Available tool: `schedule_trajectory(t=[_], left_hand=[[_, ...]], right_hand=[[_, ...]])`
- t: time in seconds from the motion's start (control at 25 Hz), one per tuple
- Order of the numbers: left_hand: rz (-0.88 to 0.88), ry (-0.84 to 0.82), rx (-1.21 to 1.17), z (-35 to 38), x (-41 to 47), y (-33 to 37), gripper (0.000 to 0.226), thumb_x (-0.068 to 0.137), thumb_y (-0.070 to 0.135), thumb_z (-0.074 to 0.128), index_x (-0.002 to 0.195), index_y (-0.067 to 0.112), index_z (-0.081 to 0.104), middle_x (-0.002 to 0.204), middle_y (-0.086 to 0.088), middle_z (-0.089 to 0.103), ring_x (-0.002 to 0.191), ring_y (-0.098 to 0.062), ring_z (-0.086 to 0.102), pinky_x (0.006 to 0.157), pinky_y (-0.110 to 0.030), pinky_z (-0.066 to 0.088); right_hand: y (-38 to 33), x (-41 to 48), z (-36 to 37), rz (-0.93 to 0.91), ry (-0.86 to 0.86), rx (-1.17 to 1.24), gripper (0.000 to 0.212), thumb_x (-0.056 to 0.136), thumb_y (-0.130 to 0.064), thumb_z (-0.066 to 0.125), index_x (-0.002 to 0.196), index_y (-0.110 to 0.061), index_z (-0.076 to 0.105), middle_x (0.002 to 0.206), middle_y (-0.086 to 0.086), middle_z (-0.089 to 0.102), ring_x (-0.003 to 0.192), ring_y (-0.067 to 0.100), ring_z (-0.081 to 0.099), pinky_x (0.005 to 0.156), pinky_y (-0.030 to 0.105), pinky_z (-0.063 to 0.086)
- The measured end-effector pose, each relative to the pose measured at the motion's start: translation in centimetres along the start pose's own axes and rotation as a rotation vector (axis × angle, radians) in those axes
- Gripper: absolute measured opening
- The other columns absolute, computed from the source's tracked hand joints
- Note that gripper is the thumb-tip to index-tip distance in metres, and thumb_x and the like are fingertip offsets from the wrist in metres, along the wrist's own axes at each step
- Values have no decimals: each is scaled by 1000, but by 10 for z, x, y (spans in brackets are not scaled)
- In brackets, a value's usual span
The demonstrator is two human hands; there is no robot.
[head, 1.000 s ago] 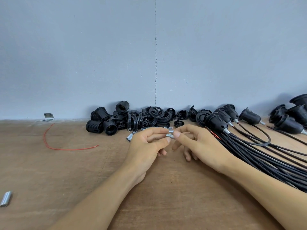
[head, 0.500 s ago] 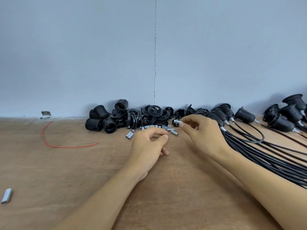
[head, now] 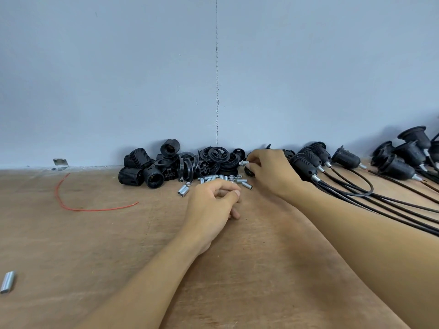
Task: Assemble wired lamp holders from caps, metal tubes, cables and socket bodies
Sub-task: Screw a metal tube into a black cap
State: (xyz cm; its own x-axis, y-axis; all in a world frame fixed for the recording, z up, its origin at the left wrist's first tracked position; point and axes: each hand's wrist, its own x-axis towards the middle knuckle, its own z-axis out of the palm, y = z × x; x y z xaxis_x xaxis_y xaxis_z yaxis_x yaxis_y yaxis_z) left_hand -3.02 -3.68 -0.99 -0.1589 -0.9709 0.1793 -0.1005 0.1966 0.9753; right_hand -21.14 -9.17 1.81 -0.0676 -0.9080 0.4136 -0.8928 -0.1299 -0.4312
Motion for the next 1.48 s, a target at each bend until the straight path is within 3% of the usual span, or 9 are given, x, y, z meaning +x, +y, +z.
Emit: schedule_trajectory(t=[0.12,0.24,0.48,0.64,0.76,0.88,1.0,1.12,1.48], left_hand=[[8,-8,10,0,0,-1,19,92,4,66,86,20,75,77,-2,76,52,-15,66,49,-17,46],[15,15,-29,1,-1,1,15,98,13,63,95,24,72,78,-1,76,53,-18,67,49,-18,47],[-32,38,-233,-2,1,5,26,107,17,42,115,25,66,91,-2,79,68,-32,75,53,-25,53],[18,-138,-218,-5,-3,7,28,102,14,53,97,18,80,90,-10,79,72,-26,75,59,-24,55],[0,-240,-218,-12,-2,7,15,94,21,68,93,23,82,93,-10,79,74,-24,75,64,-24,57],[-45,-291,-223,-14,0,4,19,81,29,76,93,15,82,94,-9,79,79,-26,76,67,-24,58],[-24,-152,-229,-12,4,-3,11,92,14,72,100,10,78,96,-8,79,85,-26,77,70,-25,60],[-10,-6,-296,-11,7,-6,12,95,4,68,99,10,78,95,-6,80,87,-24,77,73,-25,60],[-47,-28,-369,-11,8,-6,14,90,0,72,104,-1,75,96,-12,79,90,-27,77,76,-28,62]], right_hand=[[-9,-4,-7,-24,170,143,18,98,-18,61,111,-10,71,93,2,74,90,17,67,86,36,54],[-31,-17,-16,-8,234,547,7,96,-18,66,100,-17,71,72,-9,70,69,6,67,72,25,57],[-31,-54,-25,122,-266,1133,13,95,-11,67,102,-2,71,79,8,68,67,14,62,67,26,54],[-14,-69,-19,233,-308,1254,12,95,-9,64,101,1,70,81,10,67,62,12,60,62,24,55],[-12,-71,-15,264,-277,1216,19,95,-9,64,106,6,67,83,14,68,62,14,61,63,26,57],[-17,-76,-12,219,-148,956,11,94,-12,68,101,-3,70,83,15,74,62,18,67,65,30,61],[-16,-79,-15,142,0,787,4,93,-16,70,95,-13,73,75,8,74,68,22,72,70,34,61],[-17,-82,-20,54,5,682,1,90,-18,73,91,-18,74,73,1,73,67,19,72,72,32,60],[-21,-86,-16,-39,45,458,4,88,-20,75,92,-20,76,73,-9,71,67,12,68,73,28,56]])
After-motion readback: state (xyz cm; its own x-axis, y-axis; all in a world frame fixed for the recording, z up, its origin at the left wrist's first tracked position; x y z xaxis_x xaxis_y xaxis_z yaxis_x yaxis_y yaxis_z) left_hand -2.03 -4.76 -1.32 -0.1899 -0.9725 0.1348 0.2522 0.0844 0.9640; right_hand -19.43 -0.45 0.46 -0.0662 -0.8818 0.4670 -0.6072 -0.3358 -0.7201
